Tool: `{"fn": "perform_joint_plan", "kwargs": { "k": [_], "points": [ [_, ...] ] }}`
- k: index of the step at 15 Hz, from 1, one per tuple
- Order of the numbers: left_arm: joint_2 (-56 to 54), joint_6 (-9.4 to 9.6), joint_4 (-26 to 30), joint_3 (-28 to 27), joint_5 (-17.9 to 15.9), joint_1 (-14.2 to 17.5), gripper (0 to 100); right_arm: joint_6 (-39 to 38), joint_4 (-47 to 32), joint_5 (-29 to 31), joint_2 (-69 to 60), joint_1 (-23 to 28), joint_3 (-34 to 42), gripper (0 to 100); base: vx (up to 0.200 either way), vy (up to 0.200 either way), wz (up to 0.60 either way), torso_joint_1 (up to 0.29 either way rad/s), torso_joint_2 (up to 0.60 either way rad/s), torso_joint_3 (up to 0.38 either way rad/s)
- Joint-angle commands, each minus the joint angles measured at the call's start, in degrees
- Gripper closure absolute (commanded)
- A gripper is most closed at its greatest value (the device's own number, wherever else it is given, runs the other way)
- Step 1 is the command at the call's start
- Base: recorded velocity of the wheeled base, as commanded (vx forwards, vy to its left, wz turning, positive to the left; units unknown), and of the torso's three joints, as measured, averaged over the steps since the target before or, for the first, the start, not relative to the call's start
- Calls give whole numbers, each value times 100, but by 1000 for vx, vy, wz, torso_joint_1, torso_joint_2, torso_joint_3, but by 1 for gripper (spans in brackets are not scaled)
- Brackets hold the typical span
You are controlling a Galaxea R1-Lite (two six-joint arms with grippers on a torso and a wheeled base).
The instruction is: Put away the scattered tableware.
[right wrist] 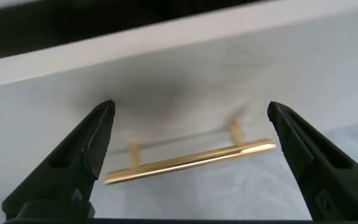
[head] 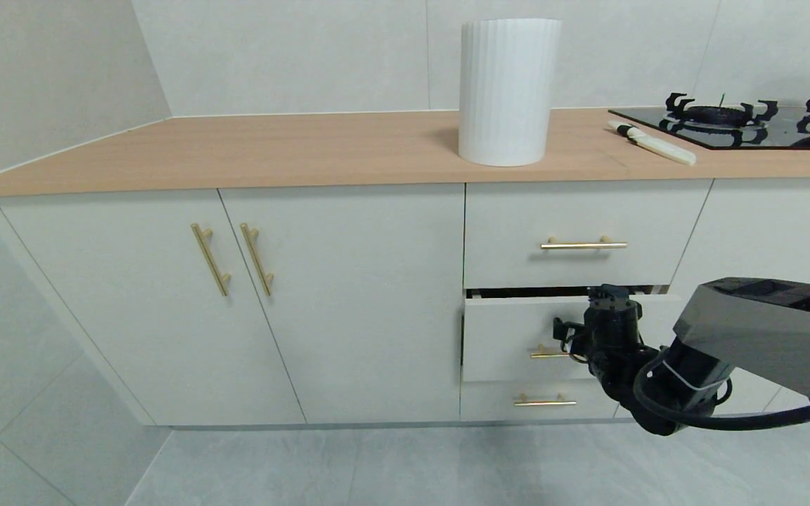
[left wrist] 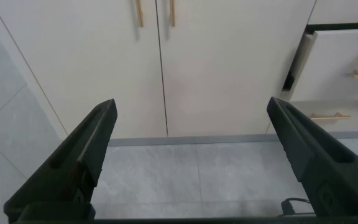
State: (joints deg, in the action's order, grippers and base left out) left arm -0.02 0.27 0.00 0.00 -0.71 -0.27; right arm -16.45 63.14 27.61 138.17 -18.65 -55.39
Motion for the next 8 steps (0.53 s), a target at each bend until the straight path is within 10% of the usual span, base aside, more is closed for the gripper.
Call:
{"fn": "perform_joint_plan", "kwargs": {
  "k": [1,8],
  "points": [
    [2,0,0,0,0,0,0,-8,32,51,193,46,-182,0,0,0,0,0,0,0],
    [2,0,0,0,0,0,0,1,226,649,650,283,-1008,0,0,0,0,0,0,0]
  ]
}}
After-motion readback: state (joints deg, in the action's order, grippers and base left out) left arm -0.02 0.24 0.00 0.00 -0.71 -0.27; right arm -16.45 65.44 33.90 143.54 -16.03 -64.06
